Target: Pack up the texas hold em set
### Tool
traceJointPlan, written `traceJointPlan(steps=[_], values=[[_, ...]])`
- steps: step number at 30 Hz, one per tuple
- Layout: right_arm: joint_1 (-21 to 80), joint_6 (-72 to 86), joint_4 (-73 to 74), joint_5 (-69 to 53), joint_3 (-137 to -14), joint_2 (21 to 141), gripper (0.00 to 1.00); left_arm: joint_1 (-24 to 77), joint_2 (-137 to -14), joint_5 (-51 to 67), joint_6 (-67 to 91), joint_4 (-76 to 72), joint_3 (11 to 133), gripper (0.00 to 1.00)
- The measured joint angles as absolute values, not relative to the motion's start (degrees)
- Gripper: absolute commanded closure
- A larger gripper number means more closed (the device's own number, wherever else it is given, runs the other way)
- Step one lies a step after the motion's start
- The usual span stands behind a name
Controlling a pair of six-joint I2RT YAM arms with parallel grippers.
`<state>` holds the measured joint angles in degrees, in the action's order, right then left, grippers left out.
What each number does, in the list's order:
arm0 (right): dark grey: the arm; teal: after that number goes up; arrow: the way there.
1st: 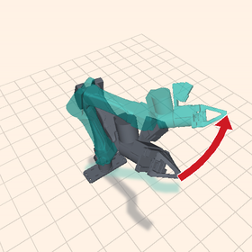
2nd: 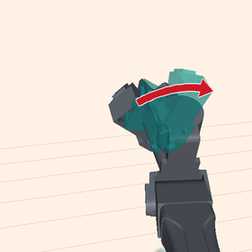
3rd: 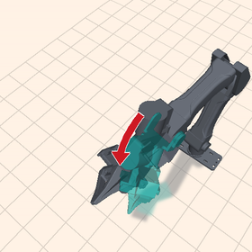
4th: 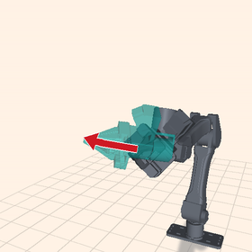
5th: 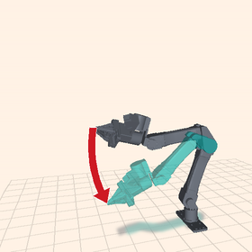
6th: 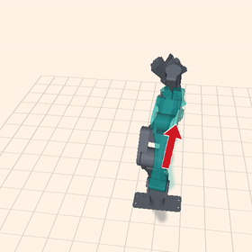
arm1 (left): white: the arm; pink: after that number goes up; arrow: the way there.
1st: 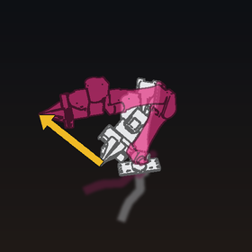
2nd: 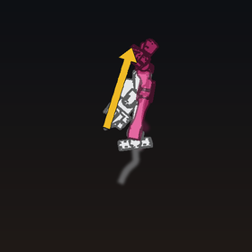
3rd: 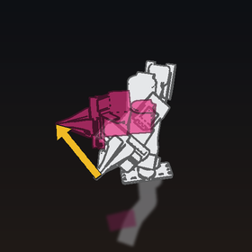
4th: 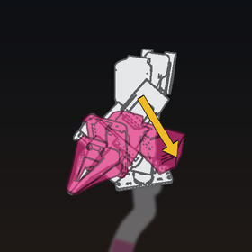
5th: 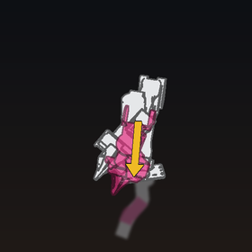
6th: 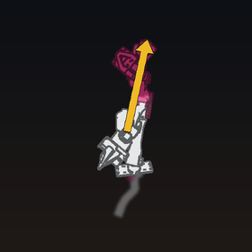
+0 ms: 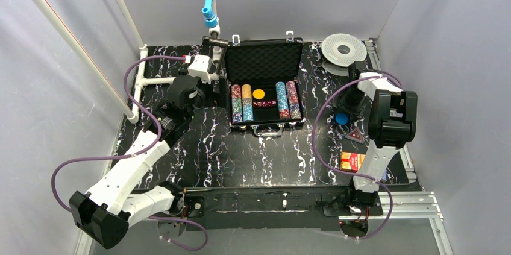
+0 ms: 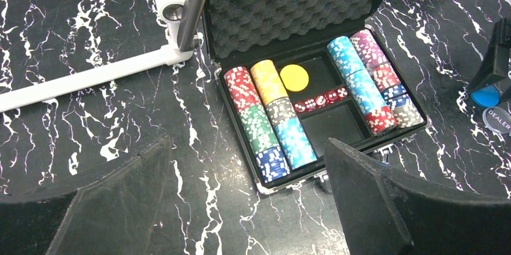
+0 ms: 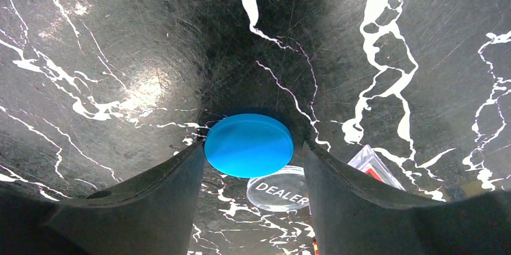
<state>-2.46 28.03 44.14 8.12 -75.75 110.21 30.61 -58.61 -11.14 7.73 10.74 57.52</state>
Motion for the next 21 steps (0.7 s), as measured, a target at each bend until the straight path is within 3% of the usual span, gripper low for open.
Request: traceJointPlan(steps=[3,8,14,19,21], values=[[-2.11,28.01,44.12,8.60,-75.77,110.21,0.40,30.61,-58.61,-11.14,7.70,10.74,57.52,0.01],[-1.43,27.00,44.16,9.06,-76.03,110.21,0.62,30.61,-58.61,-11.14,7.73,10.74,57.52,0.01],[-1.37,26.59,44.14,8.97,-76.07,110.08,0.76,30.61,-58.61,-11.11,7.73,10.74,57.49,0.00],[-0.62,26.57,43.81,9.06,-76.03,107.37,0.99,30.61,-58.65,-11.11,7.73,10.74,57.52,0.00],[0.27,26.55,43.88,9.37,-76.27,104.22,0.99,30.61,-58.70,-11.11,7.73,10.74,57.52,0.00]])
